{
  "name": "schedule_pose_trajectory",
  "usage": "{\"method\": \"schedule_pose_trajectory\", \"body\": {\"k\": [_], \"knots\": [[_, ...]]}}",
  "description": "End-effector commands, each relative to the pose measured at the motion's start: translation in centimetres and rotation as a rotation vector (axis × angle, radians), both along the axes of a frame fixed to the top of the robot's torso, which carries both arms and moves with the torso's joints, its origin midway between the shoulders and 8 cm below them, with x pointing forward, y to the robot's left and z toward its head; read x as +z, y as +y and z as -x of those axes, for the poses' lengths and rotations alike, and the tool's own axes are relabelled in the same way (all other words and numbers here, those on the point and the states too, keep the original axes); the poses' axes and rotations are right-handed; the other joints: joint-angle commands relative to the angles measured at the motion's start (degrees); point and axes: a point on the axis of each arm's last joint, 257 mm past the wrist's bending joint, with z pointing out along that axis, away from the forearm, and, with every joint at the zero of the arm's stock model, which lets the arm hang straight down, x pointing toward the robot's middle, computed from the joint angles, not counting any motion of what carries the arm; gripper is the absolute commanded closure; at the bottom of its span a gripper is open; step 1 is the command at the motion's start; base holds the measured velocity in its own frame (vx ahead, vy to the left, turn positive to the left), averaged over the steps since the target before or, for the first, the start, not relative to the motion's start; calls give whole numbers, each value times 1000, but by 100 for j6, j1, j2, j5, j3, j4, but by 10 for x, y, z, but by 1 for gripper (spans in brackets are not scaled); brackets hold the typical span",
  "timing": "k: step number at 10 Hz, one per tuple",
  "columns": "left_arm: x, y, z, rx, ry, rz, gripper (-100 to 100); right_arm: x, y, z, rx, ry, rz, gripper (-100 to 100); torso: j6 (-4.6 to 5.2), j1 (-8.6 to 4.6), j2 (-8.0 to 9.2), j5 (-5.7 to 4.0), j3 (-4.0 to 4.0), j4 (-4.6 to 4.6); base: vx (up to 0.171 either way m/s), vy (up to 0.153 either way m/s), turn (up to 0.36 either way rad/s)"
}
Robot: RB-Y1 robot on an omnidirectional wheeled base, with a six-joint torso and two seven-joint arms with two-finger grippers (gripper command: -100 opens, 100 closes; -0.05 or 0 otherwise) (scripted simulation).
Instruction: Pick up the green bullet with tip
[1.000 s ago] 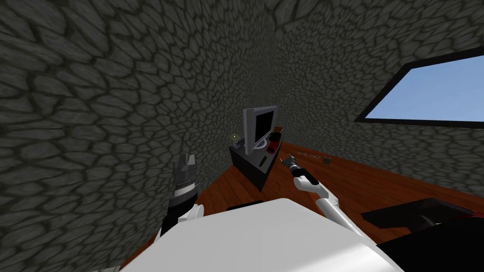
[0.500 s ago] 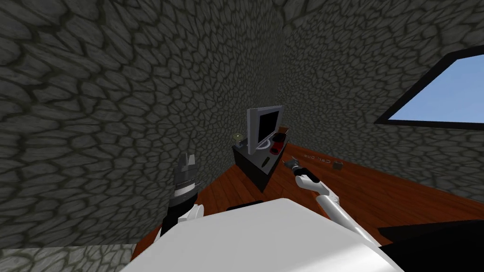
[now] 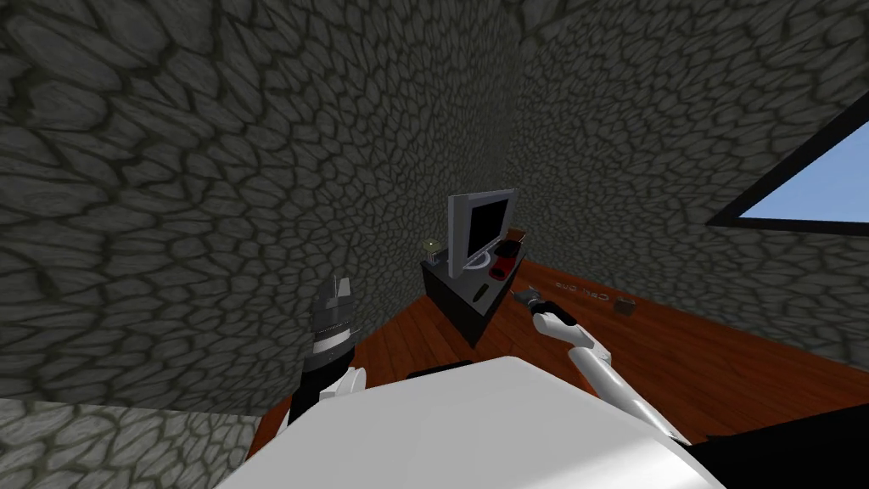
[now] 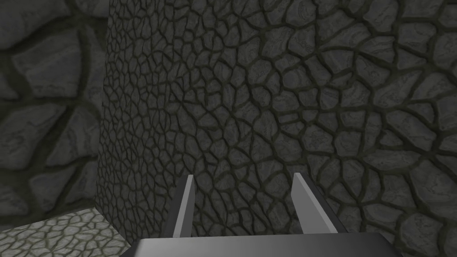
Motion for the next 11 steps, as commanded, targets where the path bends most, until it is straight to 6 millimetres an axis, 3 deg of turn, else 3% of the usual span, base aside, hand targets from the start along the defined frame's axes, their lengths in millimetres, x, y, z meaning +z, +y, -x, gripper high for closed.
{"method": "schedule_pose_trajectory", "body": {"k": [1, 7, 11], "knots": [[0, 0, 0, 0, 0, 0, 0, -11, -7, 2, -36, 5, -62, -100, 0, 0, 0, 0, 0, 0, -1, -23, 136], [0, 0, 0, 0, 0, 0, 0, -58, -36, 23, -228, 53, -330, -100, 6, -5, -5, -2, -4, -2, 7, -22, 140], [0, 0, 0, 0, 0, 0, 0, -84, -41, 39, -330, 75, -467, -100, 7, -8, -9, -3, -6, -3, 17, -31, 92]]}}
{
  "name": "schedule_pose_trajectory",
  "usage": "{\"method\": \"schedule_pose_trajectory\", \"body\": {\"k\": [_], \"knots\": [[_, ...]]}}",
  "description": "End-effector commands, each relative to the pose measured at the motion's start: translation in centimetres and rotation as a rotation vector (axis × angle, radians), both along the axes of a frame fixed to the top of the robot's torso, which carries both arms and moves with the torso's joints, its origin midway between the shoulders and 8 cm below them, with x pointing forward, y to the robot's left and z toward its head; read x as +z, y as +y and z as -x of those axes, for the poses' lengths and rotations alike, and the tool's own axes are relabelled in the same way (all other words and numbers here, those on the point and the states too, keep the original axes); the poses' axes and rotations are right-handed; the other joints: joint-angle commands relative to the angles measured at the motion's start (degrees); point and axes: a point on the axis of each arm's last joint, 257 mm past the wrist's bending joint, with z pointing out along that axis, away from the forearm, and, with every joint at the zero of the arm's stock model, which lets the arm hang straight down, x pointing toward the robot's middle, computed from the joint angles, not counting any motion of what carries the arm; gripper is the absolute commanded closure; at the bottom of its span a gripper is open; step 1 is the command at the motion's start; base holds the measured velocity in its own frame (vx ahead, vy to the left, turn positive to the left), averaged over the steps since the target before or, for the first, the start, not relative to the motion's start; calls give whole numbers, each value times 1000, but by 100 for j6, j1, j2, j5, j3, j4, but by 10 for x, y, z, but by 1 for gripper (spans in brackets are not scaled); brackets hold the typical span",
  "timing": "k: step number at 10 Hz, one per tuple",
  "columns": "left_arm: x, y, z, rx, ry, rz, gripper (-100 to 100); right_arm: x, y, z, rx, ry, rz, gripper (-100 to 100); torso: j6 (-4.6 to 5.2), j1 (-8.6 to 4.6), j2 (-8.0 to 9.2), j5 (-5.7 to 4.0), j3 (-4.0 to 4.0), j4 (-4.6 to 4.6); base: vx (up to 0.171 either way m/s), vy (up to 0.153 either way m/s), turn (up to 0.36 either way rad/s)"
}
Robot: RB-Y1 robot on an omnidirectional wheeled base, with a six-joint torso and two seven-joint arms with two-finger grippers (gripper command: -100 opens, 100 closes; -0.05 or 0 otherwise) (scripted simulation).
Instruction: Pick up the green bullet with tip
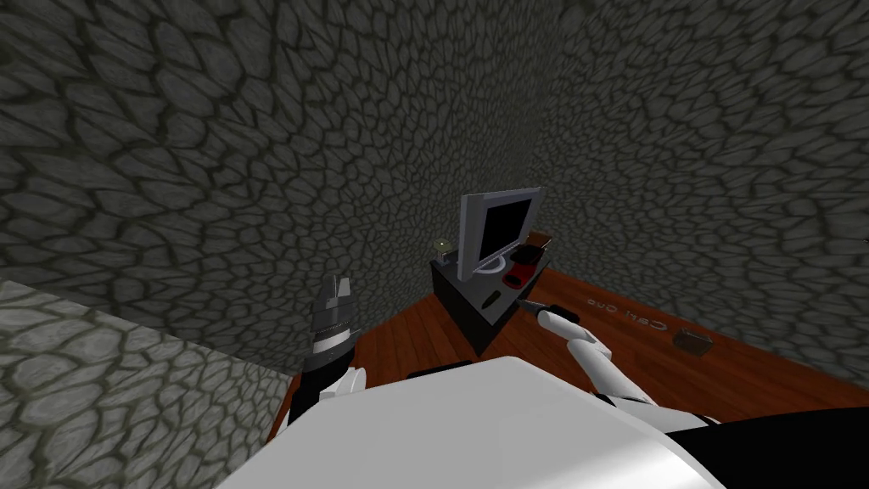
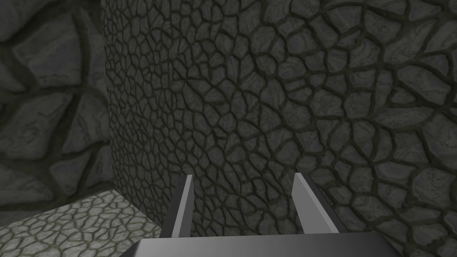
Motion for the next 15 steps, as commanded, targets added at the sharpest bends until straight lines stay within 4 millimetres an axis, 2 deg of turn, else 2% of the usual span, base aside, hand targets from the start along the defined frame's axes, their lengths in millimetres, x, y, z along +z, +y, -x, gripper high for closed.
{"method": "schedule_pose_trajectory", "body": {"k": [1, 3, 5, 6, 7, 11, 12, 14, 15], "knots": [[0, 0, 0, 0, 0, 0, 0, -11, 1, 3, -61, 6, -91, -100, 0, 0, 0, 0, 0, 0, 15, -24, 186], [0, 0, 0, 0, 0, 0, 0, -28, 3, 12, -129, 22, -184, -100, -2, -3, -5, 0, -3, -1, 30, -33, 140], [0, 0, 0, 0, 0, 0, 0, -32, 3, 16, -152, 20, -205, -100, 0, -7, -9, -1, -5, -2, 21, -31, 30], [0, 0, 0, 0, 0, 0, 0, -44, 8, 21, -204, 33, -284, -100, 0, 0, -2, 0, -2, -1, 19, -28, 144], [0, 0, 0, 0, 0, 0, 0, -46, 8, 22, -220, 28, -298, -100, -5, -2, -5, 0, -3, 0, 22, -35, 110], [0, 0, 0, 0, 0, 0, 0, -70, 26, 32, -345, 45, -474, -100, -5, -8, -14, -1, -7, -2, 36, -43, 113], [0, 0, 0, 0, 0, 0, 0, -76, 37, 31, -390, 46, -549, -100, 1, -8, -12, -2, -7, -3, 48, -46, 97], [0, 0, 0, 0, 0, 0, 0, -81, 38, 36, -401, 54, -555, -100, 0, -5, -13, -1, -8, -3, 24, -28, 39], [0, 0, 0, 0, 0, 0, 0, -90, 50, 40, -452, 64, -631, -100, 2, 3, -4, 0, -3, -1, 24, -25, 103]]}}
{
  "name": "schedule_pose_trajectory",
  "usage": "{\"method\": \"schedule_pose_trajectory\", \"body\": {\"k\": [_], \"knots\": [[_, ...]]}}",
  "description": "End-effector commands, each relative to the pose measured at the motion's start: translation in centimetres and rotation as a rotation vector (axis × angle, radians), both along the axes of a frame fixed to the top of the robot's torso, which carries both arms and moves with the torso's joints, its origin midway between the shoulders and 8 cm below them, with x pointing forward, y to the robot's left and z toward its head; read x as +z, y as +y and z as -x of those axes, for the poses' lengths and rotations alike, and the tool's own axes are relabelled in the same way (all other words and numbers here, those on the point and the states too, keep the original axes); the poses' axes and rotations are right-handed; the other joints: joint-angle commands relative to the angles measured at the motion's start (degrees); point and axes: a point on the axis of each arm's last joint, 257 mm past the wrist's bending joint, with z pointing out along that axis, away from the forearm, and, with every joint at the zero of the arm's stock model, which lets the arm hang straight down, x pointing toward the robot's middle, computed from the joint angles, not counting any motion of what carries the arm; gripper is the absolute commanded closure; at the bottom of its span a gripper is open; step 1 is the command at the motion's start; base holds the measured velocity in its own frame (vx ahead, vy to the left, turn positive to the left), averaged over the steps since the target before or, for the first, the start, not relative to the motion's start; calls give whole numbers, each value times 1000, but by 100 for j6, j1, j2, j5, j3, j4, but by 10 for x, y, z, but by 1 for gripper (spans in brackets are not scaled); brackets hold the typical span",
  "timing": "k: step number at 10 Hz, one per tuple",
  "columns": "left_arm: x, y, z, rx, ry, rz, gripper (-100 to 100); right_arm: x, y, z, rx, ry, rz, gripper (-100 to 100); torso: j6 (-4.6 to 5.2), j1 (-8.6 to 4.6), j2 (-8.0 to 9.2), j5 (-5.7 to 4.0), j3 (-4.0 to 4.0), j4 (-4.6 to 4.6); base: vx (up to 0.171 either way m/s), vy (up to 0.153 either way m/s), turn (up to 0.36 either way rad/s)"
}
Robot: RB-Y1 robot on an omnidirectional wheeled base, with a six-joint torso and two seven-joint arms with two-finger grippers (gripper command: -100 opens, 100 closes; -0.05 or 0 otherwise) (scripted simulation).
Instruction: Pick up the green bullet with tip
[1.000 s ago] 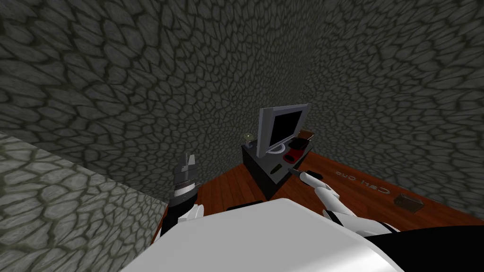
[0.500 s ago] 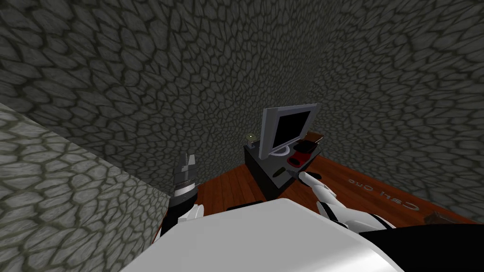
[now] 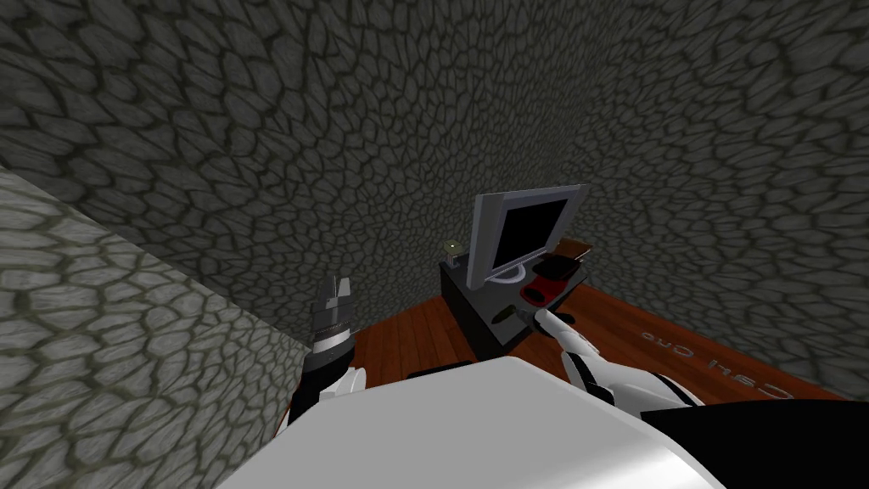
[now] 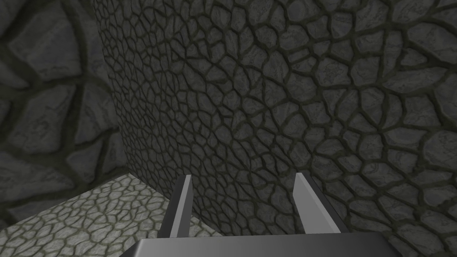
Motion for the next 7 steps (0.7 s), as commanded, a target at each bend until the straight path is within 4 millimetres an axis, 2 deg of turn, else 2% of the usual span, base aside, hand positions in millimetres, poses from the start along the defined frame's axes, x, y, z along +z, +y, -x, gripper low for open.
{"method": "schedule_pose_trajectory", "body": {"k": [1, 2, 3, 5, 6, 7], "knots": [[0, 0, 0, 0, 0, 0, 0, -5, 8, 3, -24, 6, -37, -100, 0, 0, 0, 0, 0, 0, 27, -34, 73], [0, 0, 0, 0, 0, 0, 0, -13, 21, 5, -59, 17, -102, -100, 4, -2, 0, -1, -1, -1, 39, -43, 115], [0, 0, 0, 0, 0, 0, 0, -13, 21, 5, -70, 15, -108, -100, 2, -5, -3, -1, -2, -1, 34, -40, 45], [0, 0, 0, 0, 0, 0, 0, -24, 45, 8, -143, 30, -226, -100, 2, -6, -5, -1, -3, -1, 43, -49, 106], [0, 0, 0, 0, 0, 0, 0, -15, 41, -3, -131, 4, -212, -100, 2, -9, -7, -2, -4, -2, 37, -51, 38], [0, 0, 0, 0, 0, 0, 0, -25, 46, 10, -144, 33, -228, -100, 4, -9, -6, -1, -4, -2, 13, -25, -13]]}}
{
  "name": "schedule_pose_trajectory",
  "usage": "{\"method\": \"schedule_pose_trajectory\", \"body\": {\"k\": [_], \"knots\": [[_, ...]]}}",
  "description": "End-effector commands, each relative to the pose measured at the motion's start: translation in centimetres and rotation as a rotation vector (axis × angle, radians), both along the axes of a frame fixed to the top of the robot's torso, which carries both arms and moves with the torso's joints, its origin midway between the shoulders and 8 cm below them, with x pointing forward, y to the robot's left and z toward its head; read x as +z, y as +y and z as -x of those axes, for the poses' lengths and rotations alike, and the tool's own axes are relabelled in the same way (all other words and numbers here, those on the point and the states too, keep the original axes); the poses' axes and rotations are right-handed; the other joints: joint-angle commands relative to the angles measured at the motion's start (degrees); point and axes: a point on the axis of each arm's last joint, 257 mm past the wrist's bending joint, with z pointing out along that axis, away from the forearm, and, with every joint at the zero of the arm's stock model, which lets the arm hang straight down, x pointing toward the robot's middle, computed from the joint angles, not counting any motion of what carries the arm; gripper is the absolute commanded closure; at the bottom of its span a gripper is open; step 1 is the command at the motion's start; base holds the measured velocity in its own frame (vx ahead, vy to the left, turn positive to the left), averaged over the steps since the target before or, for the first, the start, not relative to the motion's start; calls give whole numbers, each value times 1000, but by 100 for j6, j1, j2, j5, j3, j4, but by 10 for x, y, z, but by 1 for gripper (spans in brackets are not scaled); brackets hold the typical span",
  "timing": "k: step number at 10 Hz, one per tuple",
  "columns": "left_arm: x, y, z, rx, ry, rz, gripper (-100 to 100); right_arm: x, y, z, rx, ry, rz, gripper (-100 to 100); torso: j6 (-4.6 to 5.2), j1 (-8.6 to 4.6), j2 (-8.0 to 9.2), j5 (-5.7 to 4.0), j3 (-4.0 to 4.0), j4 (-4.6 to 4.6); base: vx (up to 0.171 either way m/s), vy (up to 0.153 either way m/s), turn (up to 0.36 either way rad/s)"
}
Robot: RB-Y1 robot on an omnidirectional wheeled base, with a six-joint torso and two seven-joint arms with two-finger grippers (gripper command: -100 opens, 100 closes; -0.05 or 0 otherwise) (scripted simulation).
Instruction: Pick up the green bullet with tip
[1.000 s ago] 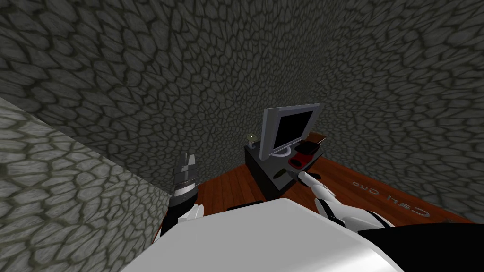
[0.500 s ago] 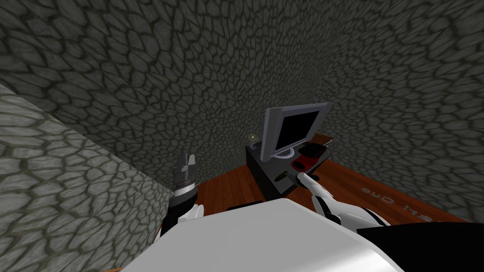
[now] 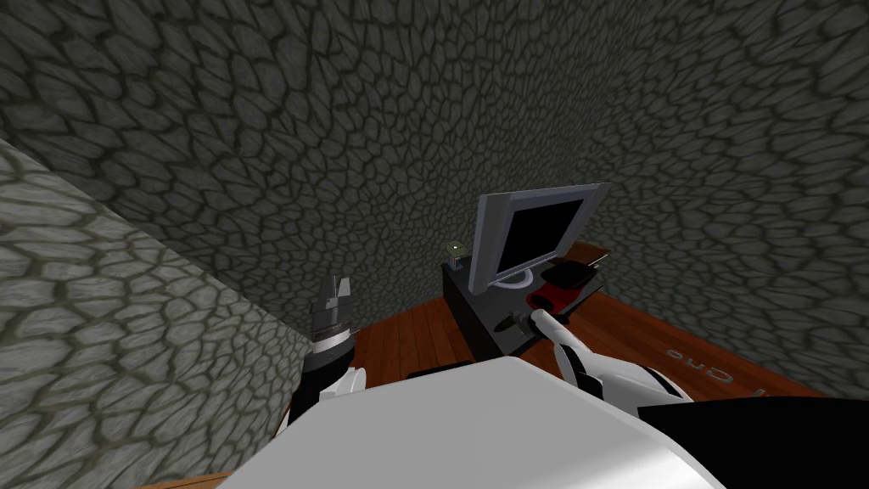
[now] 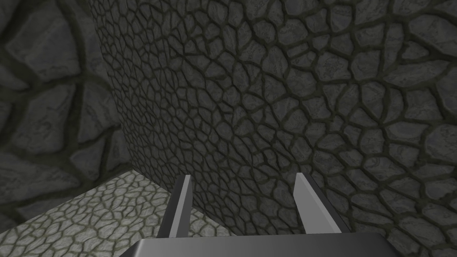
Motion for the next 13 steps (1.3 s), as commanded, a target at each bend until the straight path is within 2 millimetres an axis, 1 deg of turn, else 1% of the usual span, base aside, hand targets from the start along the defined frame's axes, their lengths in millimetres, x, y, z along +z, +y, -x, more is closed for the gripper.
{"method": "schedule_pose_trajectory", "body": {"k": [1, 2, 3, 5, 8, 9, 10, 12, 13], "knots": [[0, 0, 0, 0, 0, 0, 0, -9, 14, 6, -32, 19, -57, -100, 0, 0, 0, 0, 0, 0, 17, -26, 47], [0, 0, 0, 0, 0, 0, 0, -13, 24, 8, -56, 27, -97, -100, -3, 1, 0, 0, 1, 1, 26, -39, 90], [0, 0, 0, 0, 0, 0, 0, -13, 24, 8, -56, 27, -97, -100, -4, -2, -3, 0, -1, 1, 23, -37, 34], [0, 0, 0, 0, 0, 0, 0, -20, 40, 13, -90, 44, -158, -100, -1, 0, -1, 1, 0, 1, 22, -33, 33], [0, 0, 0, 0, 0, 0, 0, -20, 39, 12, -86, 43, -154, -100, 0, 6, 7, 2, 4, 2, 5, -14, 7], [0, 0, 0, 0, 0, 0, 0, -20, 39, 12, -88, 43, -156, 0, 0, 10, 8, 3, 5, 2, 0, 0, 0], [0, 0, 0, 0, 0, 0, 0, -31, 53, 16, -82, 41, -155, -100, 0, 11, 8, 3, 5, 3, 34, -34, -40], [0, 0, 0, 0, 0, 0, 0, -40, 67, 20, -77, 40, -154, -100, -1, -10, -13, -2, -7, -2, 80, -73, -23], [0, 0, 0, 0, 0, 0, 0, -38, 65, 19, -80, 42, -159, -100, -1, -14, -22, -3, -12, -4, 40, -32, 4]]}}
